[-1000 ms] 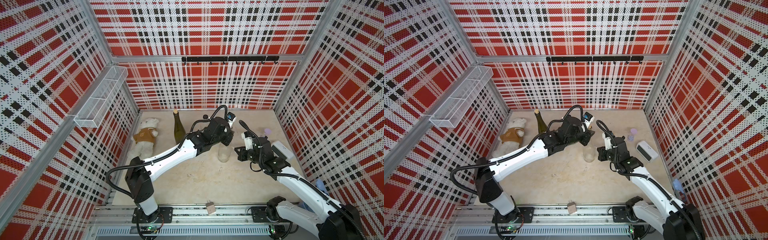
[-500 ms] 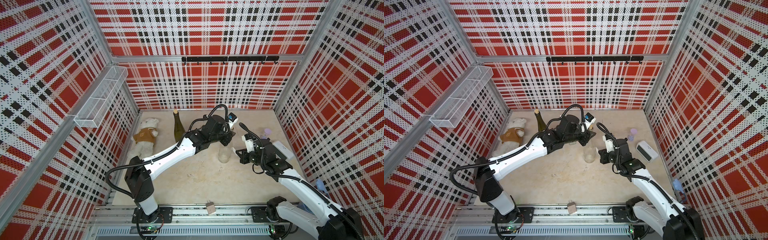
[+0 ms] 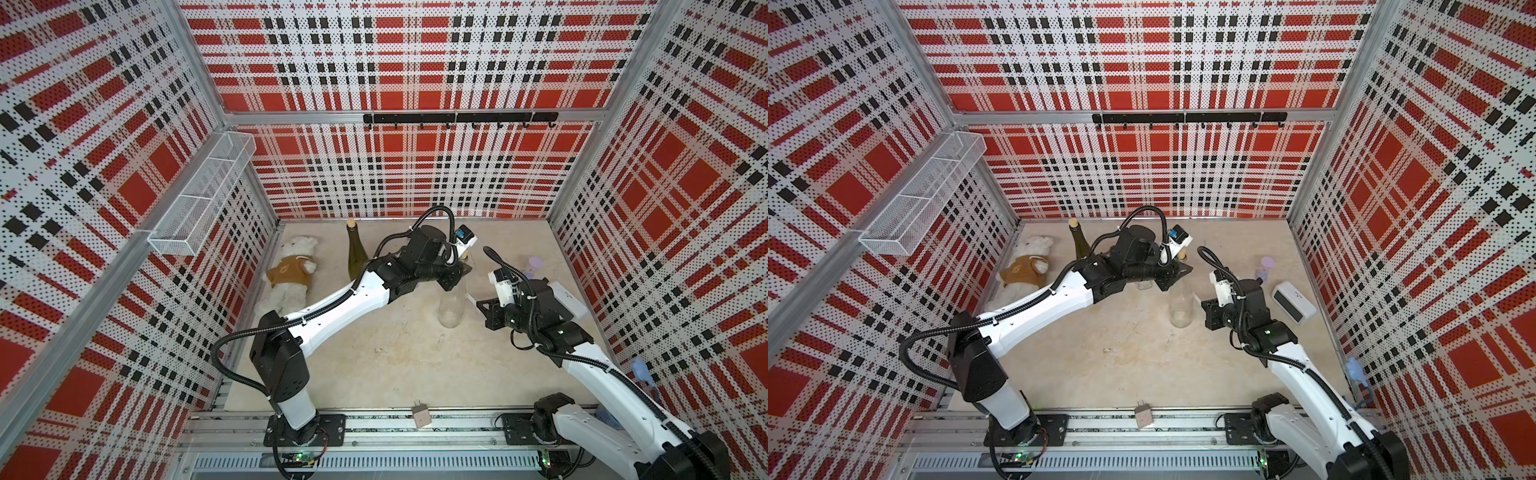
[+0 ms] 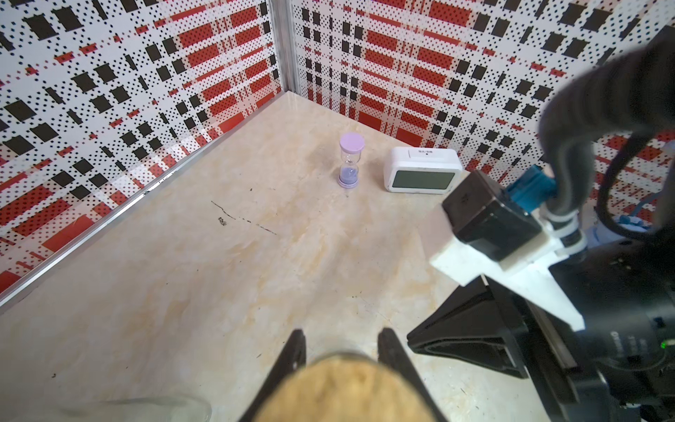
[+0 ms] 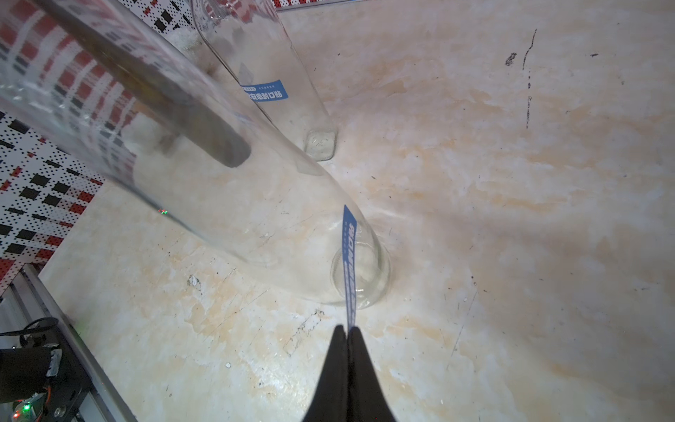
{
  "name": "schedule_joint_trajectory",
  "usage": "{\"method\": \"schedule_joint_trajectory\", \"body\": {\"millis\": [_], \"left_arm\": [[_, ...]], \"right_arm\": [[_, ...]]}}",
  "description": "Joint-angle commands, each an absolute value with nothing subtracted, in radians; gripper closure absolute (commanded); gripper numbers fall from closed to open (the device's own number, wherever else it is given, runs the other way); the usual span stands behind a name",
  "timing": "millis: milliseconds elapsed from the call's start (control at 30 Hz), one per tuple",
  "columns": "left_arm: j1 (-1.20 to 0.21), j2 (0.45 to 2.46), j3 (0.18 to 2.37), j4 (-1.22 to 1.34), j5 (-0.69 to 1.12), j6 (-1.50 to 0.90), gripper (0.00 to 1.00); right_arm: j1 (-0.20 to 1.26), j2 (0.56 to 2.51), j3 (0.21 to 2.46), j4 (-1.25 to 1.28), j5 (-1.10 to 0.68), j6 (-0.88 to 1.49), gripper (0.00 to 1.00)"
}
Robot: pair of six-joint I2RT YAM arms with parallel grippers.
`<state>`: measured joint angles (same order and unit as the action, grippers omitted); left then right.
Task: Remove the label from the bottle
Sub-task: Tear open the label from the bottle.
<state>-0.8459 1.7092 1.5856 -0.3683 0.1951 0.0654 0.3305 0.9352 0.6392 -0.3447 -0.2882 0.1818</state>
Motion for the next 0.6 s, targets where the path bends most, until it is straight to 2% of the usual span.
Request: {"method": "schedule_joint_trajectory", "body": {"millis": [0,567], "left_arm": [[-0.836,1.733,1.623,-0.430,0.222,0.105,0.77],[-0.825,1.734,1.636,-0.460,0.288,0.136,0.77]], "right_arm": [[0.319,0.916,0.629,-0.344,-0.298,0.146,1.00],[0.265,0.898,0.643,-0.386,-0.241,0.158,1.00]]}}
